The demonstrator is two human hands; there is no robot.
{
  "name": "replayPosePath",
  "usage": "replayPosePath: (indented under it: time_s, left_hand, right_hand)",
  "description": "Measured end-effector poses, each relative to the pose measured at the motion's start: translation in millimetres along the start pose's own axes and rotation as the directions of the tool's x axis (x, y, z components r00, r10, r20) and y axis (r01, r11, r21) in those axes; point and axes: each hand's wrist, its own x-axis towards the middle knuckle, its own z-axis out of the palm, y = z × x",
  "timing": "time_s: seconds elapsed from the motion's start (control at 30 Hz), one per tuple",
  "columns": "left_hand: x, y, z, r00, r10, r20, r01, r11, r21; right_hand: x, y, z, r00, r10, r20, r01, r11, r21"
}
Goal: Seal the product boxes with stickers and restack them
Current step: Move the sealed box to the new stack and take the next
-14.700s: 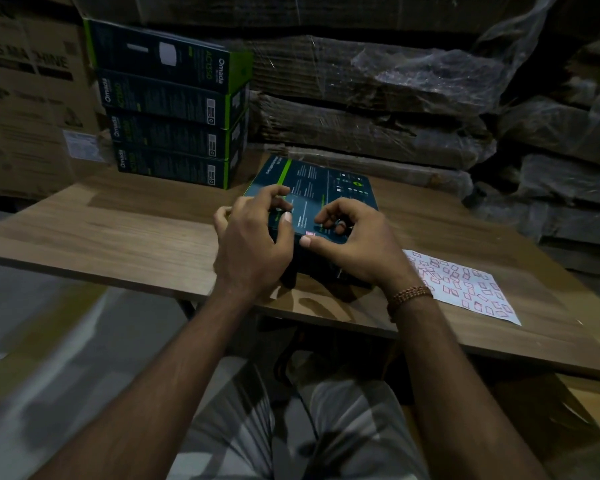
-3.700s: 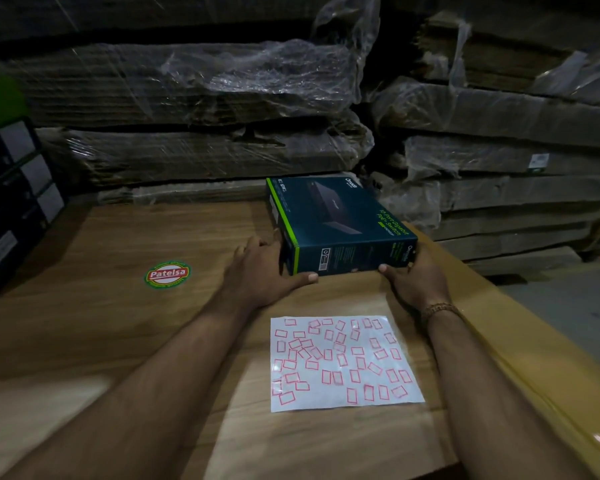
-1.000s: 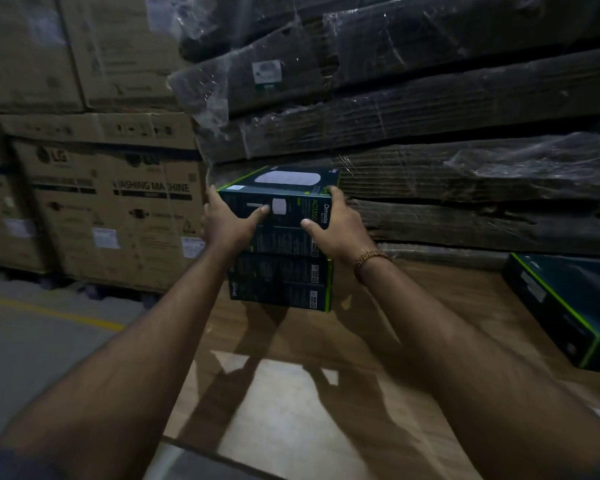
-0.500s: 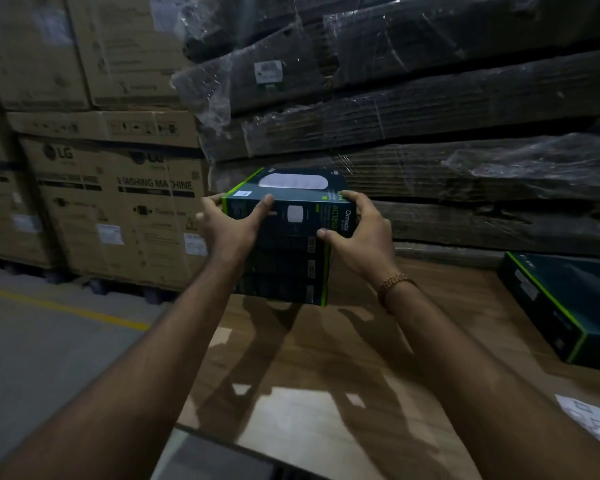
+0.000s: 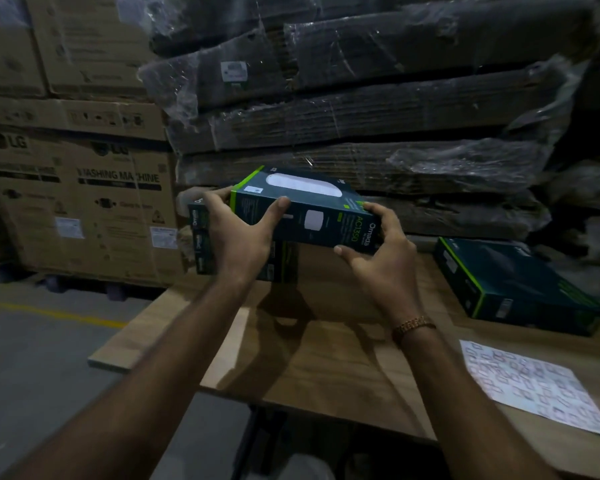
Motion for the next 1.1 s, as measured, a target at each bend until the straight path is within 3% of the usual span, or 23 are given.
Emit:
replayPosePath:
  time_s: [0.13,0.37,0.57,0.7,1.1]
  left_hand:
    - [-42.2,27.5,-3.9,0.998,0.049,0.045,-0.045,0.996,-0.077]
    - [-118.2,43.6,-4.2,0.993,0.022,0.118,0.001,0.982,-0.188]
    - [-165.3,39.3,-10.3,0.984,-0.047,0.174,0.072,0.988,-0.139]
    - [-188.3,38.3,-17.6,0.984,-0.110,0.140,0.130,0.982,-0.140]
    - [-202.3,52.4,-47.9,0.993,-0.105,0.059,0.118,0.949,-0.292]
  right_hand:
    - [-34.9,-6.8,-40.7,0.999,0.018,-0.045,-0.017,1.000,0.016]
    - [-89.7,-9.1,-103.0,0.995,0.064,-0.077,-0.060,0.997,0.058]
    - [-124.6,-11.1,-138.6,0.996,0.093,-0.012,-0.093,0.995,0.023]
    - [-143.5,-13.2,-146.1,0.995,0.103,-0.019,-0.104,0.994,-0.035]
    - [-176.0,-39.6,-144.8,0.995,-0.023,-0.097,-0.006,0.957,-0.291]
